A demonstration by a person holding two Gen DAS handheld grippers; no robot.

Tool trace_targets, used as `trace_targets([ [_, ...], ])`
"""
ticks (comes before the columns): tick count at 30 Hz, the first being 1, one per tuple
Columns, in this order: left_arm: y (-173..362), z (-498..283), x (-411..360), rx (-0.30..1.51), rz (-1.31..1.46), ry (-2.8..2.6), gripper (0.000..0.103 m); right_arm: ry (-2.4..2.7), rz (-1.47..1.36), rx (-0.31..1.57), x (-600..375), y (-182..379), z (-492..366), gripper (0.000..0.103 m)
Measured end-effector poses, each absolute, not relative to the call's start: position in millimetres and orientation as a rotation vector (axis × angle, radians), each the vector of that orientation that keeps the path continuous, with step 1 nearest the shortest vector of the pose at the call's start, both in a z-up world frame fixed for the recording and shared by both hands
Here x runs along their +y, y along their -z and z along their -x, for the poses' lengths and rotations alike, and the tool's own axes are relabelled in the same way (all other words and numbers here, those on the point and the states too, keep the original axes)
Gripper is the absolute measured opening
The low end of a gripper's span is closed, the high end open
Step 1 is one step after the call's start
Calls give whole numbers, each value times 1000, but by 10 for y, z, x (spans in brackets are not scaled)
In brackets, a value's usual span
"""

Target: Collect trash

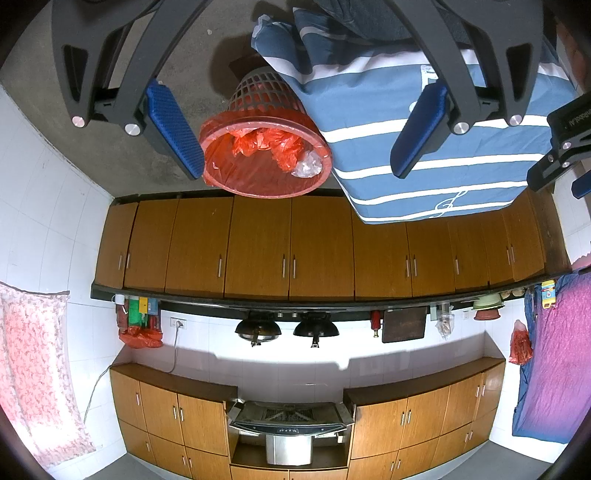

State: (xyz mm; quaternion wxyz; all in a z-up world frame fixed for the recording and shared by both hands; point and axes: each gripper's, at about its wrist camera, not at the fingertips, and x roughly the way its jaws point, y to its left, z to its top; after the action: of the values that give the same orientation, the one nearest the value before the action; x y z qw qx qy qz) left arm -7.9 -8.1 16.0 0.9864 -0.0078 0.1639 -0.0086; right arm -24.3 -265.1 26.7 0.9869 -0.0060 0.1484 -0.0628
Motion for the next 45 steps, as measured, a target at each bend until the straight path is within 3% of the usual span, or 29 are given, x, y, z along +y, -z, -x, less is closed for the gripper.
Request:
trace_targets([
  [45,-91,62,-89,338,18,22,101,127,7,305,-2620,-234,265,99],
])
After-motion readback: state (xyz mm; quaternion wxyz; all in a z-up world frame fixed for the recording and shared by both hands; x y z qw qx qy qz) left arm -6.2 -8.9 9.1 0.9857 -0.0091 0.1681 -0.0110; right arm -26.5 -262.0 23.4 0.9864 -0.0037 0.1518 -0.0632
